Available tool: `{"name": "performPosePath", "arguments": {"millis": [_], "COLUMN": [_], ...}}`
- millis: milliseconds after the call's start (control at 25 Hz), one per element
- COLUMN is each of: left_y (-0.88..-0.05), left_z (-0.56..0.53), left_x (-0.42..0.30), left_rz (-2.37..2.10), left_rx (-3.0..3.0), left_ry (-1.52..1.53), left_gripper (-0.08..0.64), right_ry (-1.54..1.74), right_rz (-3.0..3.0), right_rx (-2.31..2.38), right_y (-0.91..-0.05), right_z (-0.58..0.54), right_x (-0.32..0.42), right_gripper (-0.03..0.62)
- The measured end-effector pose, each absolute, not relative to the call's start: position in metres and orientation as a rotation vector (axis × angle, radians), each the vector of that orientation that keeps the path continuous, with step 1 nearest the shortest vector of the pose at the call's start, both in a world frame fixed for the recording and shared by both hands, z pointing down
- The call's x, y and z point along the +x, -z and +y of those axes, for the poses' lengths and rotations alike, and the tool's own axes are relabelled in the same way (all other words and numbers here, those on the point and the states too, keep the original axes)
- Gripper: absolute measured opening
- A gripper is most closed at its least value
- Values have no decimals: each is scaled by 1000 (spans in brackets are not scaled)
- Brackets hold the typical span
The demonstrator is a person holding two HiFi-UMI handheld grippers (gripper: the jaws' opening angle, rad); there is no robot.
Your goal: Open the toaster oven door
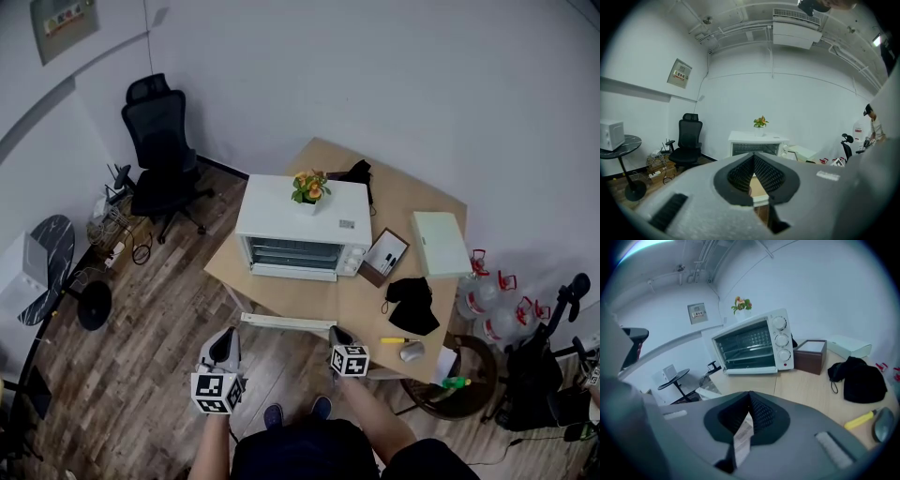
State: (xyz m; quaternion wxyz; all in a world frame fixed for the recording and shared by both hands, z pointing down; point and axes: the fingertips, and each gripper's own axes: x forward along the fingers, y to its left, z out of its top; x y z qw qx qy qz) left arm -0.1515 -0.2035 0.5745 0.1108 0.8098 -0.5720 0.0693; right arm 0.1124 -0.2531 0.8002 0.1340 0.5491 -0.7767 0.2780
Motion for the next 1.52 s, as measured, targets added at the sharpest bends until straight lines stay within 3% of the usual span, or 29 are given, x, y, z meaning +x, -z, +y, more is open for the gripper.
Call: {"name": "performPosePath", "arguments": {"millis": [640, 1200, 1520], "left_y": [-574, -578, -579], "left_z": [-200, -201, -198], "left_x": [-153, -149, -147], "left_rz": [-1673, -1666, -1680], "left_rx": [2361, 2376, 2413], "left_ry": [-166, -175, -234], "left_gripper": [-5, -5, -5], "right_ry": [-311, -155, -233], "right_rz": [-2480, -2461, -2474], "right_rx": [1774, 1735, 1773], "right_y": [-622, -602, -600], "right_z": [-233, -223, -222], "right_x": [117, 118, 120], "right_gripper": [12, 12, 11]}}
